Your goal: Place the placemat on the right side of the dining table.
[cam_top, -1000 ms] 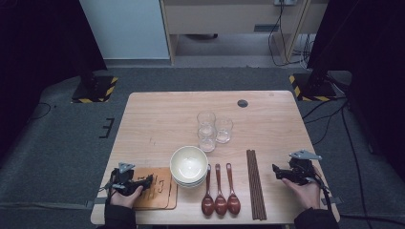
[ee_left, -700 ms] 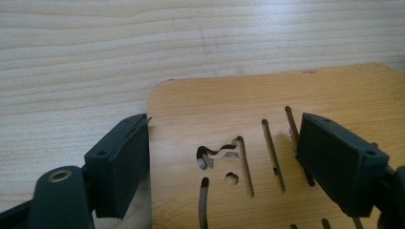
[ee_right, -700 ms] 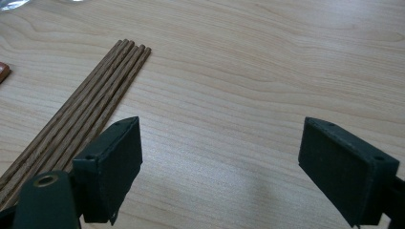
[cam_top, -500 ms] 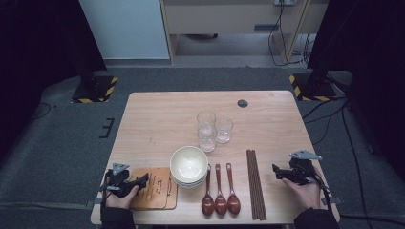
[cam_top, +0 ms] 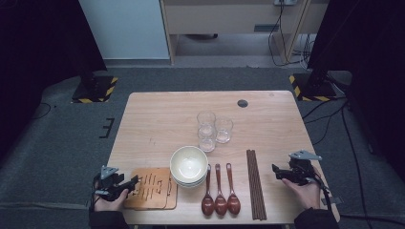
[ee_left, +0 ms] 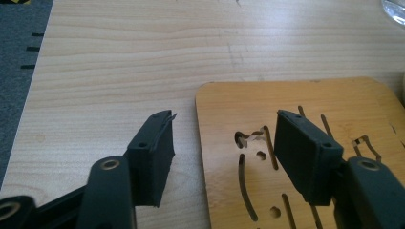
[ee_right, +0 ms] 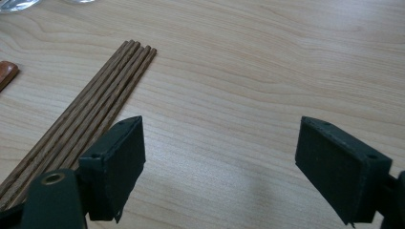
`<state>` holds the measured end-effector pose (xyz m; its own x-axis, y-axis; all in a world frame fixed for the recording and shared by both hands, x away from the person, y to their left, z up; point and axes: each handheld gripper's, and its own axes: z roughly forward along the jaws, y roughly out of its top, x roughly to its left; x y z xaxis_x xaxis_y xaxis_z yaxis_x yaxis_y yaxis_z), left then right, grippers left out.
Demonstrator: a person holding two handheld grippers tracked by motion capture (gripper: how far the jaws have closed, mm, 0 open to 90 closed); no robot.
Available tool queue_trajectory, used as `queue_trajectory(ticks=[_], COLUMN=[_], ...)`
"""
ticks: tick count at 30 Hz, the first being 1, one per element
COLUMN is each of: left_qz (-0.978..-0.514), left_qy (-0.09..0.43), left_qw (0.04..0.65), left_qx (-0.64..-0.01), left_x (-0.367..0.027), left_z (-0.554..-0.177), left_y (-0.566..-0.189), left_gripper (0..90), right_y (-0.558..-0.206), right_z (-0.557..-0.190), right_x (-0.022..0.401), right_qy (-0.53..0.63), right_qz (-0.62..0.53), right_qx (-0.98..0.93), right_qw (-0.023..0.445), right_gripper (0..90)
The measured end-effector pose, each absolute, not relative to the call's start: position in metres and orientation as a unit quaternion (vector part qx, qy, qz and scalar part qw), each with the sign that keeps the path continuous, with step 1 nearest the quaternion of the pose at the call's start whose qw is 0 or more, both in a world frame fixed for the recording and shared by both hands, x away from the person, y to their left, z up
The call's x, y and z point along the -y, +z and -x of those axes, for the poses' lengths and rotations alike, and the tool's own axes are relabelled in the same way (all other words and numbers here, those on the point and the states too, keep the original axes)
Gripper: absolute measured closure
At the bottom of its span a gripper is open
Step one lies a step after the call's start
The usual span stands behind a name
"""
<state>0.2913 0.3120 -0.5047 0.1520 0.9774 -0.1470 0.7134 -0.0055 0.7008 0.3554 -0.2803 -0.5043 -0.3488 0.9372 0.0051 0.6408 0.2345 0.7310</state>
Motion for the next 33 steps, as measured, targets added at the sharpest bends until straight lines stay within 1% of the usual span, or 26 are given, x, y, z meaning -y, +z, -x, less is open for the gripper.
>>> queue_trajectory(ticks=[10, 17, 26, 33], left_qz=[-0.686, -0.692, -0.688, -0.687], left_qy=[0.187, 0.178, 0.184, 0.187], left_qw=[0.316, 0.309, 0.314, 0.308], left_qx=[-0.628, -0.627, -0.628, -0.631], left_x=[-0.320, -0.320, -0.324, -0.327], left_z=[-0.285, -0.284, -0.279, -0.275], left_y=[-0.510, -0.512, -0.510, -0.510], left_gripper=[41.9, 46.4, 47.7, 48.6], right_y=[-0.505, -0.505, -0.504, -0.499], right_z=[-0.355, -0.354, -0.353, -0.348], right_x=[0.279, 0.279, 0.277, 0.270], right_qy=[0.328, 0.330, 0.333, 0.348], right_qz=[-0.520, -0.519, -0.517, -0.508], right_qx=[-0.757, -0.756, -0.757, -0.757], right_qw=[0.223, 0.222, 0.220, 0.217], right_gripper=[18.5, 19.3, 19.5, 20.2])
